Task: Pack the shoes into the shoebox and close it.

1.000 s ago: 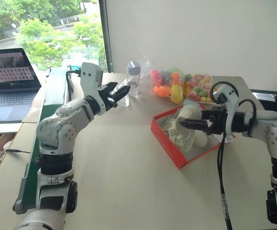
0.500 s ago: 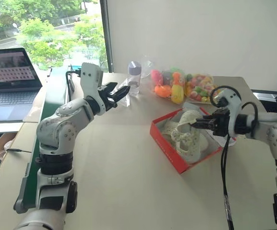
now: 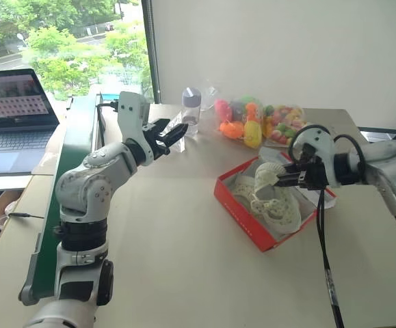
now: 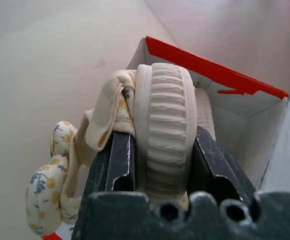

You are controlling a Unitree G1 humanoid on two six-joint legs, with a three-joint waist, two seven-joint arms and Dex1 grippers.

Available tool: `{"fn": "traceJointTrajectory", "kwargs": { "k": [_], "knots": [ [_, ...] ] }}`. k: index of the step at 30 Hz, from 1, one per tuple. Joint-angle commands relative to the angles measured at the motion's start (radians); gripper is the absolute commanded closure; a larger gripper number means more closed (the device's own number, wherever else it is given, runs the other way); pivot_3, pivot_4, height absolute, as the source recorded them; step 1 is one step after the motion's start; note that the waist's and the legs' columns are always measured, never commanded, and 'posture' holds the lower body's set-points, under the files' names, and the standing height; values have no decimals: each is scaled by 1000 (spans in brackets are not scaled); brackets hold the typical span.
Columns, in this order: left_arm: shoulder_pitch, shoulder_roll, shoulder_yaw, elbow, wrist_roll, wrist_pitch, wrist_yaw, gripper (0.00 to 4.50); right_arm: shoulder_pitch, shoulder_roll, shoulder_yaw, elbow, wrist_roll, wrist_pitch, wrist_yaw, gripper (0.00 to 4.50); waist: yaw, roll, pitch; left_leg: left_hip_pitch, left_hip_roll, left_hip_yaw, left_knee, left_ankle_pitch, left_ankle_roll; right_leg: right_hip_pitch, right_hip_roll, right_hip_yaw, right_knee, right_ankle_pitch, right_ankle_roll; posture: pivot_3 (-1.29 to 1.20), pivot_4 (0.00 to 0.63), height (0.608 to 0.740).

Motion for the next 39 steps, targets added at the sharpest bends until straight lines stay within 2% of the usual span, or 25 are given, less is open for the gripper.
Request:
{"fn": "traceJointTrajectory", "kwargs": {
  "k": [1,5,10,19,23,26,29,31,36,39],
  "knots": [
    [9,23,3,-72,8,-16,-2,1564,-36,6,69,73,-87,-92,75,3608,2,0,0,0,0,0,0,0,0,0,0,0,0,0,0,0,150,740],
    [30,90,-21,-113,-4,12,-61,1564,-88,40,121,172,-161,-178,130,3609,2,0,0,0,-1,0,1,0,0,0,-1,0,0,0,-1,0,150,740],
    [68,185,-50,-217,-90,92,-176,1564,-127,124,201,317,-254,-294,195,3611,-1,0,0,1,0,0,1,0,0,0,0,0,1,-2,-4,0,150,740],
    [116,223,-61,-334,-190,200,-191,1564,-150,325,302,688,-429,-535,223,3621,2,0,0,3,-1,-1,2,0,0,3,-1,-1,1,-3,-5,0,150,740],
    [141,240,-55,-369,-217,219,-190,1564,-180,410,338,911,-534,-651,156,3622,2,-3,-3,5,-1,-1,1,0,0,6,-1,-1,1,-2,-6,0,150,740],
    [158,250,-55,-389,-229,229,-182,1564,-227,465,324,1039,-599,-685,25,3628,1,-8,-8,8,0,-1,2,0,-1,9,-1,-1,1,-3,-6,0,150,740],
    [174,269,-61,-414,-250,239,-193,1564,-262,494,308,1123,-646,-710,-97,3629,-4,-10,-9,21,0,0,2,-4,-10,22,-2,-1,0,-3,-6,0,150,740],
    [180,282,-66,-427,-263,246,-203,1564,-277,500,301,1160,-670,-723,-167,3630,-3,-9,-9,25,0,0,2,-5,-11,23,-3,-1,-1,-3,-5,0,150,740],
    [179,311,-82,-427,-274,239,-222,1564,-287,509,260,1186,-678,-710,-277,3636,-3,2,-16,18,5,2,1,-5,-11,22,-3,-2,-11,-3,-5,0,150,740],
    [171,316,-100,-416,-265,227,-230,1564,-271,537,195,1179,-622,-666,-267,3638,-4,5,-17,13,5,5,0,-5,-11,21,-4,-3,-16,-2,-3,0,150,740]
  ]
}}
